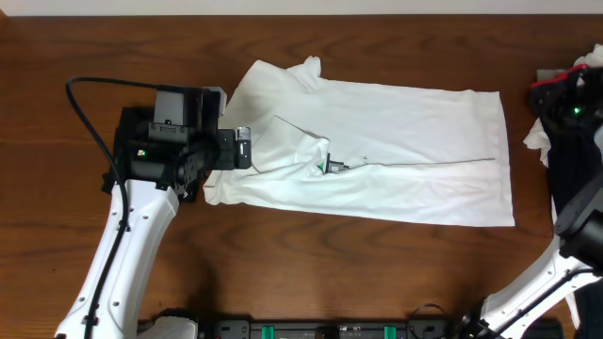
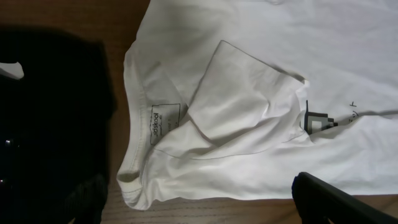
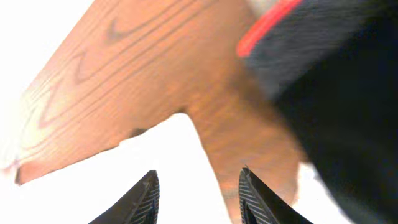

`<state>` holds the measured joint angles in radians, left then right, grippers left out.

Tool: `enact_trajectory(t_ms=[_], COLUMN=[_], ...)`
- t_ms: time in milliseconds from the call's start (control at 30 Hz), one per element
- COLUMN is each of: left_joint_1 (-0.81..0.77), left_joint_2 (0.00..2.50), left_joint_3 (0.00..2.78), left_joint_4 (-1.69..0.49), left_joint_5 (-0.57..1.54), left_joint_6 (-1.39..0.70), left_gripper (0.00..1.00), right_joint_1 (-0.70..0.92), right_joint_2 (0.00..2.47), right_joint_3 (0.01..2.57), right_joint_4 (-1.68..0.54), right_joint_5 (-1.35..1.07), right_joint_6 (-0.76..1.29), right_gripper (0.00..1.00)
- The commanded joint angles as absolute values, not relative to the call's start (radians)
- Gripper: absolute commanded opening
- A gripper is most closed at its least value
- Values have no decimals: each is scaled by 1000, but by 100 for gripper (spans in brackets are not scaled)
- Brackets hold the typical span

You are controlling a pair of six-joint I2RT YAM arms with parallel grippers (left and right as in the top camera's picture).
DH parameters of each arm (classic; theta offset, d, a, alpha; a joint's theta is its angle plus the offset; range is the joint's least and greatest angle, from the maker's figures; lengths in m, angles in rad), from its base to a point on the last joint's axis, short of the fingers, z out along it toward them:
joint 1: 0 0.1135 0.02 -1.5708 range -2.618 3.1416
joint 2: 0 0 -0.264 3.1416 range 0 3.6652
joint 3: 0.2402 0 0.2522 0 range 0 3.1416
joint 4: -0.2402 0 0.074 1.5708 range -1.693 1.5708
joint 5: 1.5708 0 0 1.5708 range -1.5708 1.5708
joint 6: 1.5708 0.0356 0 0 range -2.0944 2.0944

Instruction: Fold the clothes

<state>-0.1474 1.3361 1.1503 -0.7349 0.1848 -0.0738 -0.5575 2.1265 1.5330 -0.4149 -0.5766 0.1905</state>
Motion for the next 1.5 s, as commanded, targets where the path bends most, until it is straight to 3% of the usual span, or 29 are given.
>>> enact_trajectory(t_ms=[0,300,533,767,900,1000,1067,1200,1467], left_joint_1=[-147,-147,-147,-147,-147,-147,-147,-147,-147], left_joint_2=[1343,1343,1343,1343,1343,1343,1343,1343,1343], left_joint_3=[1163,1163,1163,1163,1163,1163,1163,1163,1163], left_joint_4=[-728,-716,-716,-716,-716,-716,-716,-716,-716], left_joint_5=[195,196,196,196,196,196,196,196,195], left_joint_6=[-64,-82,-84,-84,-84,-84,-84,-84,-84], left_gripper=[96,96,96,97,97,96,97,96,96], right_joint_1=[-492,-363,-347,-339,-332,-334,-333,-333,-336], right_joint_2=[2114,2146,2180,2231,2257,2283,2296,2302,2274], right_joint_3=[1544,1544,1544,1544,1544,1544,1544,1544,1545], right_joint_4=[-418,-288,-208,-210,-213,-215,-212,-215,-237], right_joint_5=[-550,-219,-183,-199,-199,-204,-229,-280,-323], right_joint_6=[171,167,172,171,172,189,189,188,185], right_gripper=[40,40,40,46,56,59,56,33,5])
